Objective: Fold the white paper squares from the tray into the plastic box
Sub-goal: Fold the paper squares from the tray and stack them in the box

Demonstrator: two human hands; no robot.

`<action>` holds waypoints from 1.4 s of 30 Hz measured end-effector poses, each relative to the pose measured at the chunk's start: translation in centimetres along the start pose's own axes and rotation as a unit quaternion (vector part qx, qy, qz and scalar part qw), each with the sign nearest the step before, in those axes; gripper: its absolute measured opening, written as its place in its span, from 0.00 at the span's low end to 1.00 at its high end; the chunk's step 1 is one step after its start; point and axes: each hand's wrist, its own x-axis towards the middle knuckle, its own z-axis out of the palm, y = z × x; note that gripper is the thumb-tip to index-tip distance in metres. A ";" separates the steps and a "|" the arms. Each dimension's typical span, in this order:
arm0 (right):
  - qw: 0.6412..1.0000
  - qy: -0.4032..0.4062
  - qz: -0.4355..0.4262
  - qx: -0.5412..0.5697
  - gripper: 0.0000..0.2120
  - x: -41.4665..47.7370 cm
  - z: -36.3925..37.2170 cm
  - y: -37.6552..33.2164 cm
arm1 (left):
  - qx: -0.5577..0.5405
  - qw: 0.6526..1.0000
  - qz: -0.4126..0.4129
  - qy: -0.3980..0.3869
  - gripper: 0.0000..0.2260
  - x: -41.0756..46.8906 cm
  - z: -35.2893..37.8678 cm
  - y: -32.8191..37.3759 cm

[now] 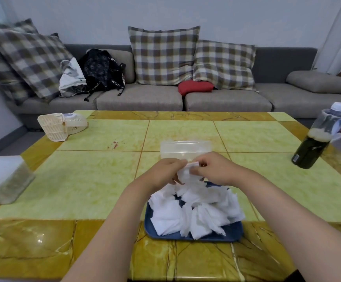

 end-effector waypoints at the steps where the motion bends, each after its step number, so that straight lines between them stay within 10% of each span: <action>1: 0.999 0.014 0.007 0.028 0.16 0.3 -0.2 0.1 | -0.020 1.000 0.006 0.007 0.18 0.0 0.0 0.2; 9: 0.936 0.044 0.071 0.341 0.08 1.4 0.0 0.2 | -0.117 0.987 -0.028 0.106 0.07 1.7 -0.2 0.1; 20: 0.863 0.008 0.115 0.492 0.09 2.4 0.8 0.4 | -0.207 0.965 -0.030 0.158 0.05 2.3 0.0 -0.2; 28: 0.884 0.075 0.105 0.449 0.10 2.2 -0.2 0.2 | -0.266 0.916 -0.086 0.288 0.05 2.8 -1.2 -1.4; 34: 0.933 0.118 0.035 0.338 0.09 2.2 0.0 -2.3 | -0.347 0.931 -0.053 0.102 0.08 2.0 0.1 0.4; 42: 0.956 0.176 0.010 0.235 0.13 2.7 -0.3 -2.4 | -0.384 0.918 -0.054 0.078 0.12 1.7 -0.4 0.4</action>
